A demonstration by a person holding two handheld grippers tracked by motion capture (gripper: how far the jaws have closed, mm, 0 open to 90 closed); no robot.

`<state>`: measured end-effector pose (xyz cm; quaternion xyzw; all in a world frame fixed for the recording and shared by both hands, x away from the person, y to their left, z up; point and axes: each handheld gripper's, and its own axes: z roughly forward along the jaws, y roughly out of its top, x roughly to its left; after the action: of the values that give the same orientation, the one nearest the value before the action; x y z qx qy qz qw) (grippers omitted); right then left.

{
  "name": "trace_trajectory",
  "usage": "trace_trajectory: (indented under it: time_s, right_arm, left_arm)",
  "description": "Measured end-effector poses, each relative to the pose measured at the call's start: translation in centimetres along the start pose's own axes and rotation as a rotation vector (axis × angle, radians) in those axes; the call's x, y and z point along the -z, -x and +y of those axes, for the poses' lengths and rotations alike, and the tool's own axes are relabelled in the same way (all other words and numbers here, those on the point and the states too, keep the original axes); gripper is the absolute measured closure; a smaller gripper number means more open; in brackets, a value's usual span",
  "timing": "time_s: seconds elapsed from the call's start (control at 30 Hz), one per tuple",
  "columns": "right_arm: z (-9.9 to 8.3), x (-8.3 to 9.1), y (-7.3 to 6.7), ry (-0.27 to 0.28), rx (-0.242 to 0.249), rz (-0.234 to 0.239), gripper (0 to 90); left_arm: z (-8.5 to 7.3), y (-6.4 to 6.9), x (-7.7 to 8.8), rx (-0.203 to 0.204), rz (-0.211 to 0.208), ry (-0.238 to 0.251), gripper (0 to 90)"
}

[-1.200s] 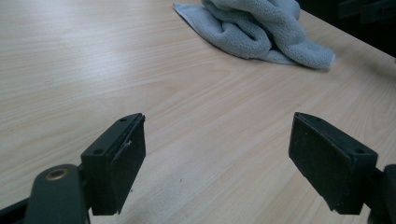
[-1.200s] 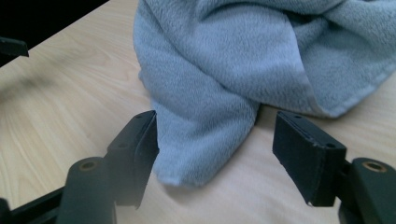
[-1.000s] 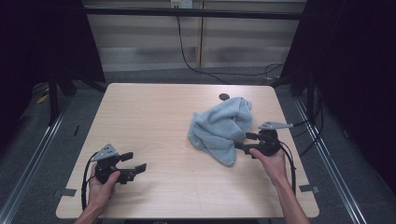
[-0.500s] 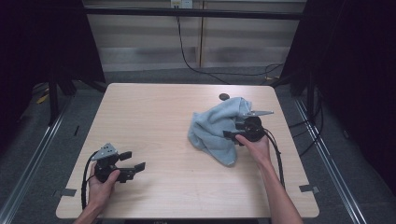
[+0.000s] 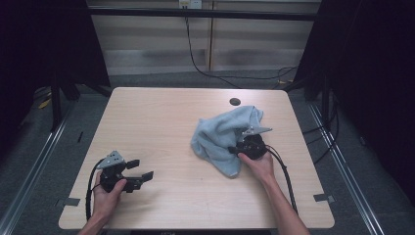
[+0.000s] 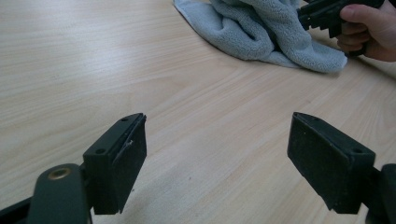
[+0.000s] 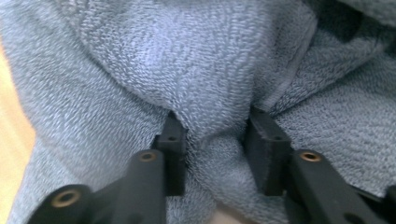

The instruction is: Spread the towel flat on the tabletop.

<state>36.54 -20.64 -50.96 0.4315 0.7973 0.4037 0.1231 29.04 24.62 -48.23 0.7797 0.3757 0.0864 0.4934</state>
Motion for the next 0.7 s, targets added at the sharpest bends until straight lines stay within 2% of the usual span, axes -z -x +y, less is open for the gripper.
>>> trace_trajectory:
  time_s: [0.07,0.13,0.23,0.33,0.37,0.43,0.47,0.5,0.53,0.6,0.63,0.7]
  right_arm:
    - [-0.1,0.1,-0.4,0.0,0.003,0.007,69.1]
    - [-0.7,0.3,-1.1,0.009,-0.008,0.05,72.3]
    - [-0.9,0.5,-1.7,0.001,-0.006,0.074,73.0]
    - [-1.3,0.7,-3.3,-0.016,0.023,0.13,73.7]
    - [-1.3,0.7,-3.3,-0.016,0.023,0.13,73.7]
    - [-1.8,1.0,-4.7,-0.026,0.056,0.168,73.7]
    - [-1.8,1.0,-4.7,-0.026,0.056,0.168,73.7]
    - [-2.1,1.4,-5.8,-0.04,0.072,0.181,73.6]
    - [-2.1,1.4,-5.8,-0.04,0.072,0.181,73.6]
    - [-2.7,1.8,-7.2,-0.043,0.087,0.209,73.6]
    - [-2.7,1.8,-7.2,-0.043,0.087,0.209,73.6]
    - [-3.0,2.1,-8.2,-0.057,0.104,0.232,73.4]
  left_arm:
    - [0.0,0.0,0.0,0.001,0.0,-0.001,19.6]
    - [0.0,0.0,0.0,0.0,0.0,-0.004,19.6]
    - [0.0,0.1,0.0,0.005,-0.007,0.004,19.5]
    - [0.1,0.3,0.1,-0.002,-0.01,0.006,19.5]
    - [0.1,0.3,0.1,-0.001,-0.01,0.004,19.5]
    - [0.1,0.4,0.0,0.011,-0.02,0.002,20.3]
    - [0.1,0.4,0.0,0.009,-0.02,-0.001,20.3]
    - [0.2,0.5,0.0,0.007,-0.017,-0.002,21.5]
    - [0.2,0.6,0.0,0.003,-0.018,-0.005,21.5]
    - [0.3,0.9,0.1,0.008,-0.017,-0.003,23.0]
    - [0.3,0.9,0.1,0.008,-0.017,-0.003,25.2]
    - [0.5,1.2,0.0,-0.01,0.0,-0.012,27.8]
